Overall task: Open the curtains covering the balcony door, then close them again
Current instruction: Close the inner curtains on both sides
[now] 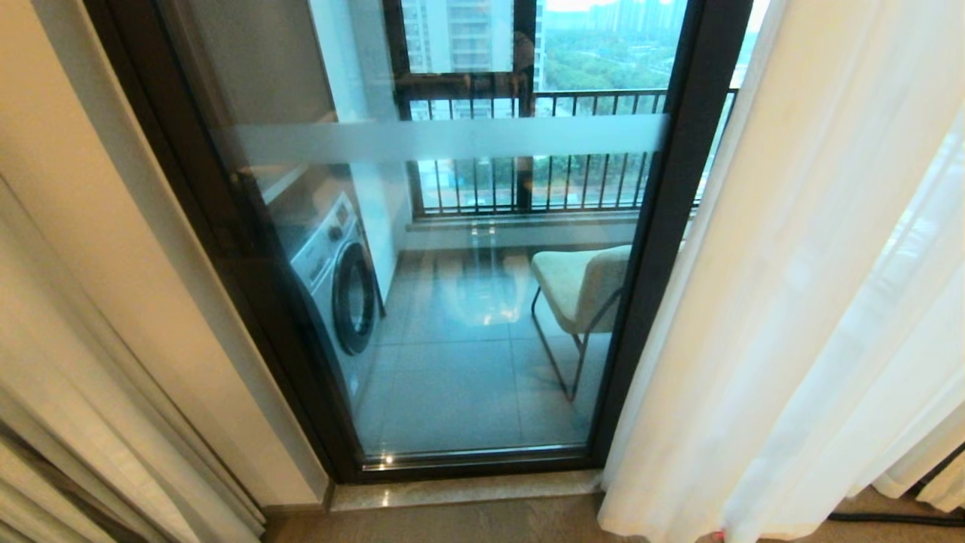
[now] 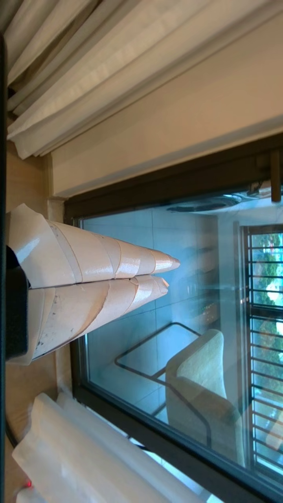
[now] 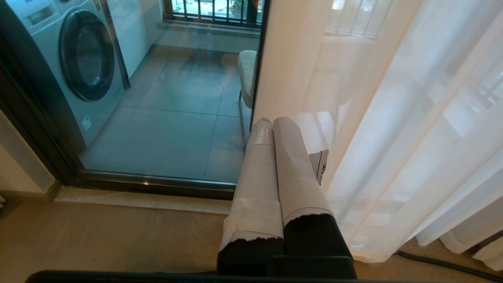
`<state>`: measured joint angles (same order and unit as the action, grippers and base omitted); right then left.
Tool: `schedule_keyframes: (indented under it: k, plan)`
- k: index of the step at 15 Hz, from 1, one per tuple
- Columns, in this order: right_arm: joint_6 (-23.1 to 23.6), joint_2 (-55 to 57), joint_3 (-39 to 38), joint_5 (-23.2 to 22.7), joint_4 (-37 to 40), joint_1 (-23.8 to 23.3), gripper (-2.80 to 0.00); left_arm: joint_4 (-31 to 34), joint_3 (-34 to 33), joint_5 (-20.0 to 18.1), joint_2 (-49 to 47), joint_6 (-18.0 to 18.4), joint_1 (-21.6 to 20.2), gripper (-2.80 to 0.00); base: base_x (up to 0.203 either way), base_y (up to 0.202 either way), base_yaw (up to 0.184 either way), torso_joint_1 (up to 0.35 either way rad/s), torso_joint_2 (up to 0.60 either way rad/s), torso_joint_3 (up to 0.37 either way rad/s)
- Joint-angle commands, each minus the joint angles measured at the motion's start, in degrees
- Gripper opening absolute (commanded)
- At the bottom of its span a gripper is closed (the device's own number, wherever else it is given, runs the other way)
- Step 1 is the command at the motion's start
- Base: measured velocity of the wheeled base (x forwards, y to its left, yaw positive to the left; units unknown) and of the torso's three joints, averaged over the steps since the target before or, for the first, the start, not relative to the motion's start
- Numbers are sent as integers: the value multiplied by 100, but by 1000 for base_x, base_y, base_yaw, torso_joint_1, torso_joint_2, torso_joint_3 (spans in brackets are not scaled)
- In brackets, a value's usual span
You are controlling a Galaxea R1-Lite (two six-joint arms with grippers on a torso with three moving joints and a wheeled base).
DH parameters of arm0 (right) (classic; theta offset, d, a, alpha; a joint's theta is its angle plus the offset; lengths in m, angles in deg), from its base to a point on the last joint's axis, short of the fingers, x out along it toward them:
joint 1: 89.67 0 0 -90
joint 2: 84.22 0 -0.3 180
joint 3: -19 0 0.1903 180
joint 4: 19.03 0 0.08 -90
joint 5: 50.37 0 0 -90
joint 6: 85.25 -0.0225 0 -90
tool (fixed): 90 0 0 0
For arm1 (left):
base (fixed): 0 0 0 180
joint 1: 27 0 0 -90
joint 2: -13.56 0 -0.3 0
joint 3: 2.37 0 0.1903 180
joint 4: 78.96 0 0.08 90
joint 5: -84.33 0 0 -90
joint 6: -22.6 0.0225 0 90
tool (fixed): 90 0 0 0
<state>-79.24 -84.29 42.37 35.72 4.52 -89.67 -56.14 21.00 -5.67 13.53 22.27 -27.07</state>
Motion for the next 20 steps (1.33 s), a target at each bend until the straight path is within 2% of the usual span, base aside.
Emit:
schedule_keyframes:
  k: [1,14,20]
  plan:
    - [5,7,0,-4,-1,0,-280,2,0,0,2,-11,-2,-280,0,181,-2,-2,2,6]
    - [5,7,0,-4,-1,0,-280,-7,0,0,2,-2,6,-280,0,185,-3,1,1,3]
    - [-12,7,9,5,26,0,-280,-7,0,-9,2,-2,5,-280,0,35,-1,0,1,1]
